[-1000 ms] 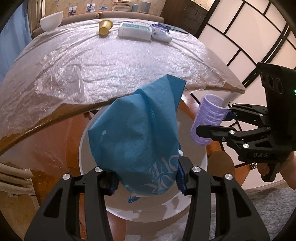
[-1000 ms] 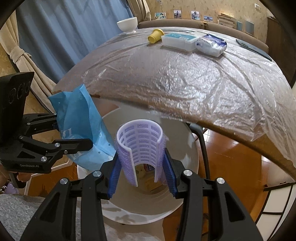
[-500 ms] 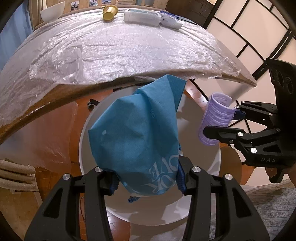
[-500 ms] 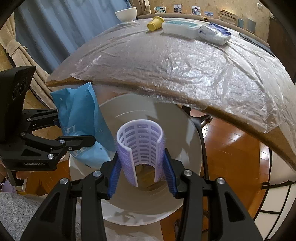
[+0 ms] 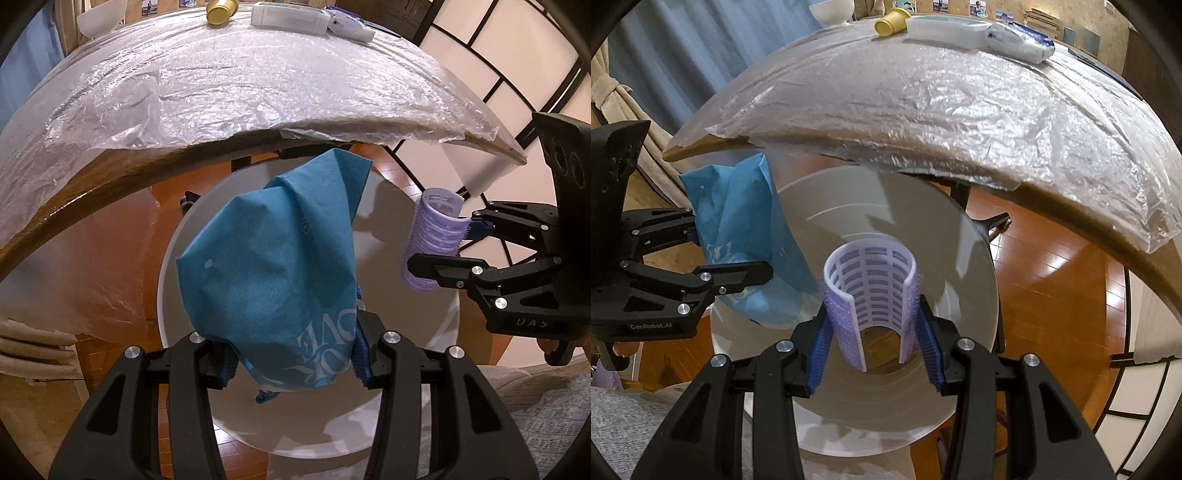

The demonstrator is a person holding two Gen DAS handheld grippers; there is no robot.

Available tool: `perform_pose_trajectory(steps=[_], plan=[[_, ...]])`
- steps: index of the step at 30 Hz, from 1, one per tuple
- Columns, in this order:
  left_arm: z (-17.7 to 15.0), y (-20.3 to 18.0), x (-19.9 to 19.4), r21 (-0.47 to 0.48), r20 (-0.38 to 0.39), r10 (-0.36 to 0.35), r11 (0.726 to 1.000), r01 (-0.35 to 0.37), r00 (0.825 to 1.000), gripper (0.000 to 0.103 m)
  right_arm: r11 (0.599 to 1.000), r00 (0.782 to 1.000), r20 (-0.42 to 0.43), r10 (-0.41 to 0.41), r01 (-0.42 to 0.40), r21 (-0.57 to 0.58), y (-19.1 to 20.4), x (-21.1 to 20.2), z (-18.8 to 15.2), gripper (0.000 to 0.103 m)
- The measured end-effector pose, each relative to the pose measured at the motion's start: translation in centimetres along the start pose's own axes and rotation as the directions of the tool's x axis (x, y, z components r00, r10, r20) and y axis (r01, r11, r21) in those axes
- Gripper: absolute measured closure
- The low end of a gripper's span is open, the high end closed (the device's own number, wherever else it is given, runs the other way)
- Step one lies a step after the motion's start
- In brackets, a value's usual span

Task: Collect trash
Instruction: 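Carry the blue bag and lavender cylinder off the table over the white bin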

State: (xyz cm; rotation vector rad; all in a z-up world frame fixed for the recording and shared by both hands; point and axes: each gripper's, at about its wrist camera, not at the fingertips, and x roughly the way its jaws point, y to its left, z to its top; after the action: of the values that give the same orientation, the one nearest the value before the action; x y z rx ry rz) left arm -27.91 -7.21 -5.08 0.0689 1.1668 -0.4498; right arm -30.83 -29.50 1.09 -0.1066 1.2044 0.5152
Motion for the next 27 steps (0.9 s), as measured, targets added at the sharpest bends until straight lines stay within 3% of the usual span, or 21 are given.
perform_pose_trajectory(steps=[27], plan=[[-0.1,1.2,3.5,0.011,-0.034,0.035,0.999,-0.034,0.999,0.054,1.0,0.999,-0.05,-0.022,0.022,-0.011,-1.8,2.3,-0.4,0.06]])
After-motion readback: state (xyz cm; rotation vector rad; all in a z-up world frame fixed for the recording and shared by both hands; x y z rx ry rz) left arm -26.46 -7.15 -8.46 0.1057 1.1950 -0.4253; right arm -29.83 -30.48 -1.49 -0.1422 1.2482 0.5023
